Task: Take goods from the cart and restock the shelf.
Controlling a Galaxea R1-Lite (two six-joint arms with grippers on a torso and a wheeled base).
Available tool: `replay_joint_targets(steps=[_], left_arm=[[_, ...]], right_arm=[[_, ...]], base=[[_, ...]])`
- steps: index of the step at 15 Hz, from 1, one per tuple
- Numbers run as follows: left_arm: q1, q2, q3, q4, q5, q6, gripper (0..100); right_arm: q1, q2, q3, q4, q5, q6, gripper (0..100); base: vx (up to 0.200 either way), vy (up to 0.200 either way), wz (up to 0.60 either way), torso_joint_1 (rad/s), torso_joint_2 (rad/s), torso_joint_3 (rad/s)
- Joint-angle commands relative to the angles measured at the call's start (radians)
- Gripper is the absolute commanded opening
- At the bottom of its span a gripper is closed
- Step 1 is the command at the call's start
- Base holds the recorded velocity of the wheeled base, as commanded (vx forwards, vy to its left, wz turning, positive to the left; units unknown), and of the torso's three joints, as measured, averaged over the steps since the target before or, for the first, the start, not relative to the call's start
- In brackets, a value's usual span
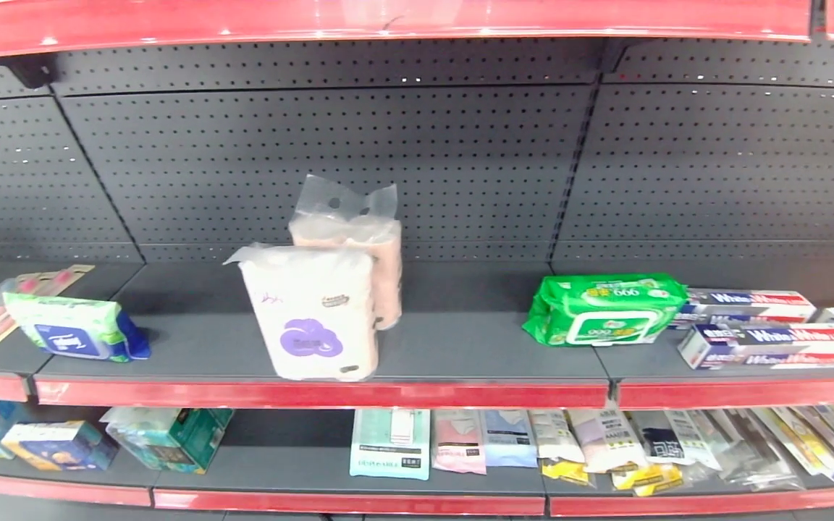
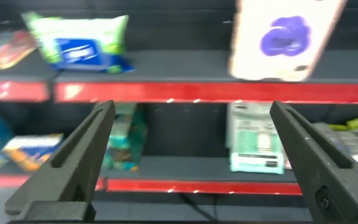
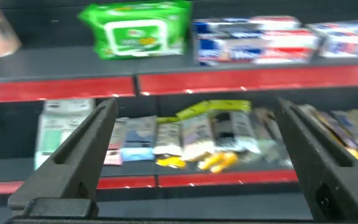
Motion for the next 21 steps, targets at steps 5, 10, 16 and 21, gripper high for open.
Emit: replay_joint_targets(steps=[5,10,16,21], left_arm=[[0.000,0.000,0.000,0.000,0.000,0.000,100],[0.000,0.000,0.000,0.000,-0.007,0.008,100],[-0.032,0.525,-0.509,0.023,0.020,-0.150,100],[0.154,1.060,-0.583,0.017,0.160,-0.150,100]], right_arm=[[0.000,0.002,0.000,-0.001,0.000,0.000,100],[0.000,0.002,0.000,0.000,0.001,-0.005,100],[0.000,0.002,0.000,0.000,0.001,-0.005,100],[0.000,0.002,0.000,0.000,0.001,-0.005,100]], base=[[0.000,0.000,-0.12,0.000,0.00,0.001],[0.000,0.000,0.00,0.000,0.00,0.000],[0.000,0.000,0.00,0.000,0.00,0.000],[0.000,0.000,0.00,0.000,0.00,0.000]])
